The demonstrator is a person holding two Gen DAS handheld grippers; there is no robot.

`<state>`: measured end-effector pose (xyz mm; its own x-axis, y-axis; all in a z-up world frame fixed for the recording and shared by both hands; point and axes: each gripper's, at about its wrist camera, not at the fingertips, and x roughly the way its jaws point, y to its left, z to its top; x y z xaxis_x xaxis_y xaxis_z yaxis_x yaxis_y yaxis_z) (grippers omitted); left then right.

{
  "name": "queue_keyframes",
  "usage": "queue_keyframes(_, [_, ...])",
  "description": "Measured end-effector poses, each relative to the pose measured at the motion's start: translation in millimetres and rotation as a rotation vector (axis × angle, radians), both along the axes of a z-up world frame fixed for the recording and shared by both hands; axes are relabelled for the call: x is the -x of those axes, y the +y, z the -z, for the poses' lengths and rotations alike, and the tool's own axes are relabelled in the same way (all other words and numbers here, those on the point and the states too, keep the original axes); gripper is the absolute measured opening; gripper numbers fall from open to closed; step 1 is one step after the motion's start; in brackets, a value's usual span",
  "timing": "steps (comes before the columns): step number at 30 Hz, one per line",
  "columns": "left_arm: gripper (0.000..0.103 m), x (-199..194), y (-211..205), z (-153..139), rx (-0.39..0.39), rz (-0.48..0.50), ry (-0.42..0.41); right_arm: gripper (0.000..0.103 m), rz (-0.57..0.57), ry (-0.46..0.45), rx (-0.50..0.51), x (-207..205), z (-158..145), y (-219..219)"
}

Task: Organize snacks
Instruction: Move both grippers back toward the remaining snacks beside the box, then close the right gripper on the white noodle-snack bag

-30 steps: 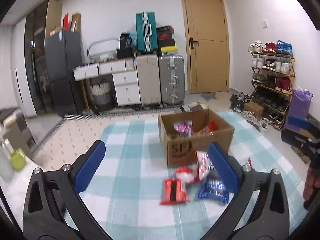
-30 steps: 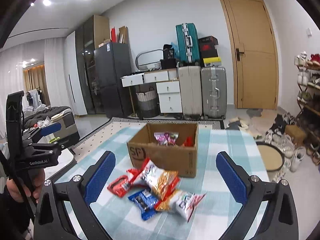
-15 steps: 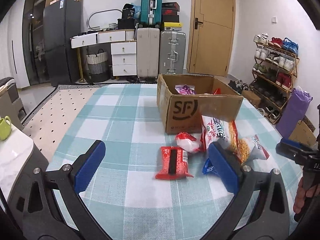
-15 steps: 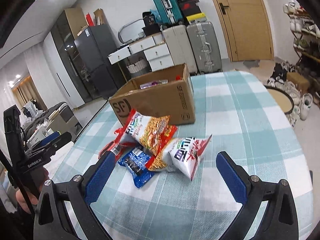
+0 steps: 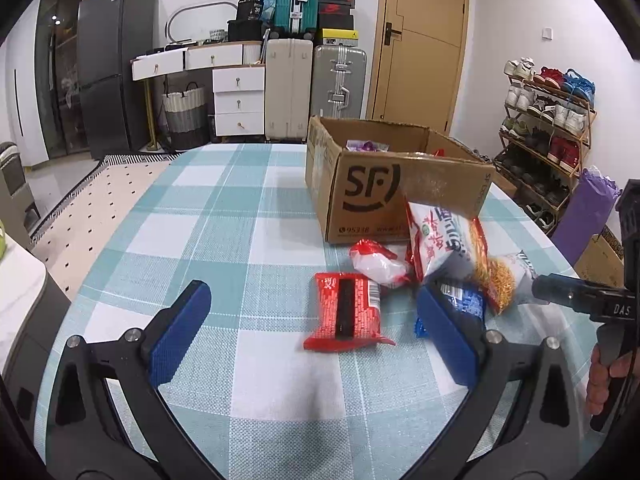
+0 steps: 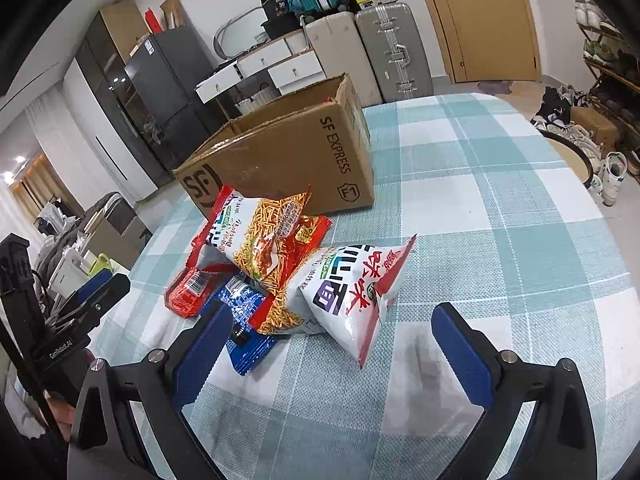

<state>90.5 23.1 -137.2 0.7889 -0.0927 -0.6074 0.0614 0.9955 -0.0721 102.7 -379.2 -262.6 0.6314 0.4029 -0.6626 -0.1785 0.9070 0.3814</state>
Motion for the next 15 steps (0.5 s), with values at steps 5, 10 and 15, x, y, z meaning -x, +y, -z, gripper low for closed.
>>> queue_keyframes(5, [0.103,-2.4,1.2,4.4,0.007,0.002,-0.003,0.086,-0.013,0.024,-0.005,-14.1,7.4,2.5])
queue_keyframes(10, [0.103,-4.2,4.4,6.0,0.022,0.013,0.003,0.081,-0.024,0.059,-0.038,-26.9,15.9,2.3])
queue_keyframes(15, [0.103,-7.0,5.5,10.3,0.031,0.018,0.012,0.077,-0.023,0.071,-0.039,-33.5,19.9,2.9])
